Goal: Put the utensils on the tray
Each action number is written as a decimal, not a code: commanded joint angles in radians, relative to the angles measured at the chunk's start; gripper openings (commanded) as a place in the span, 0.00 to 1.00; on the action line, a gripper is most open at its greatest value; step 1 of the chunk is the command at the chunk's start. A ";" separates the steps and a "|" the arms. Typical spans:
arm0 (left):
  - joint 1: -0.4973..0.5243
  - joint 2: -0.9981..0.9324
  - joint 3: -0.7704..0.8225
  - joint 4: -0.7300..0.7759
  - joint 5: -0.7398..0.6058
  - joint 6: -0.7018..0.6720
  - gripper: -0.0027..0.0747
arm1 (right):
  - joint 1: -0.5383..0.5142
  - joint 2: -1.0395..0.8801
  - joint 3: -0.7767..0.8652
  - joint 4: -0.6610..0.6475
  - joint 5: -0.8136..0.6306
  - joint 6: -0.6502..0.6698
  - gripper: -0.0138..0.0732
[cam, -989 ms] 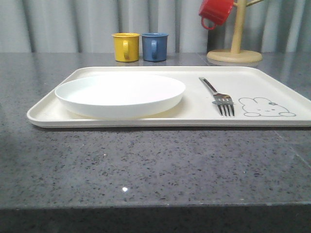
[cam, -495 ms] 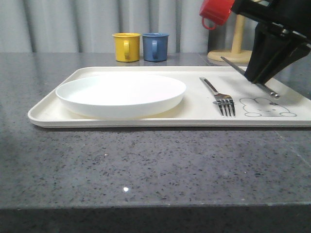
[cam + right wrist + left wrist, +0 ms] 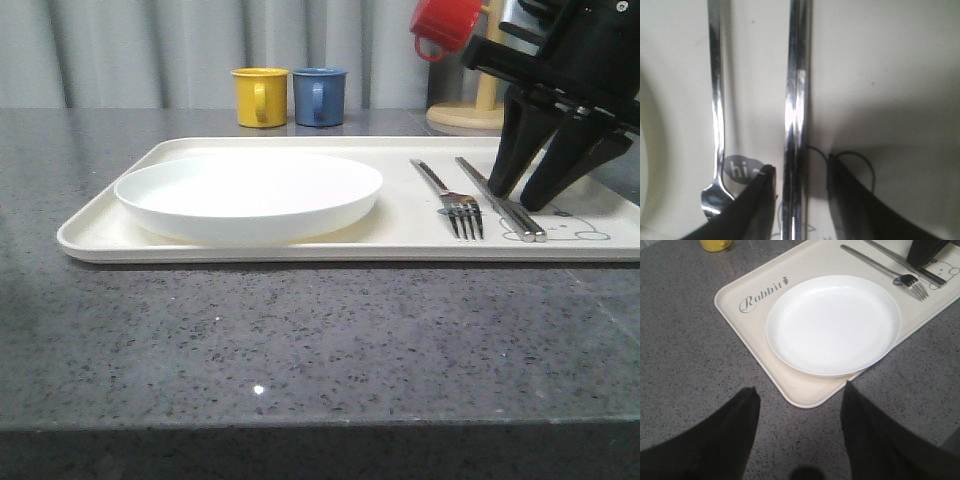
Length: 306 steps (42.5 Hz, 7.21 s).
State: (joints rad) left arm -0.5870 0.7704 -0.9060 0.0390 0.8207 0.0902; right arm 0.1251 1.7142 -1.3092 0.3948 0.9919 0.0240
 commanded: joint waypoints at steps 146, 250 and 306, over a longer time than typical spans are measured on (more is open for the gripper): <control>-0.008 -0.002 -0.026 0.001 -0.068 -0.010 0.50 | -0.043 -0.107 -0.119 -0.087 -0.017 -0.085 0.65; 0.018 -0.023 -0.013 0.001 -0.074 -0.010 0.01 | 0.172 -1.284 0.471 -0.328 0.065 -0.089 0.08; 0.558 -0.798 0.921 -0.125 -0.884 -0.010 0.01 | 0.173 -1.284 0.471 -0.328 0.066 -0.089 0.08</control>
State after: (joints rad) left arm -0.0313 -0.0043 0.0020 -0.0774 0.0215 0.0898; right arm 0.3034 0.4210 -0.8187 0.0628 1.1182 -0.0627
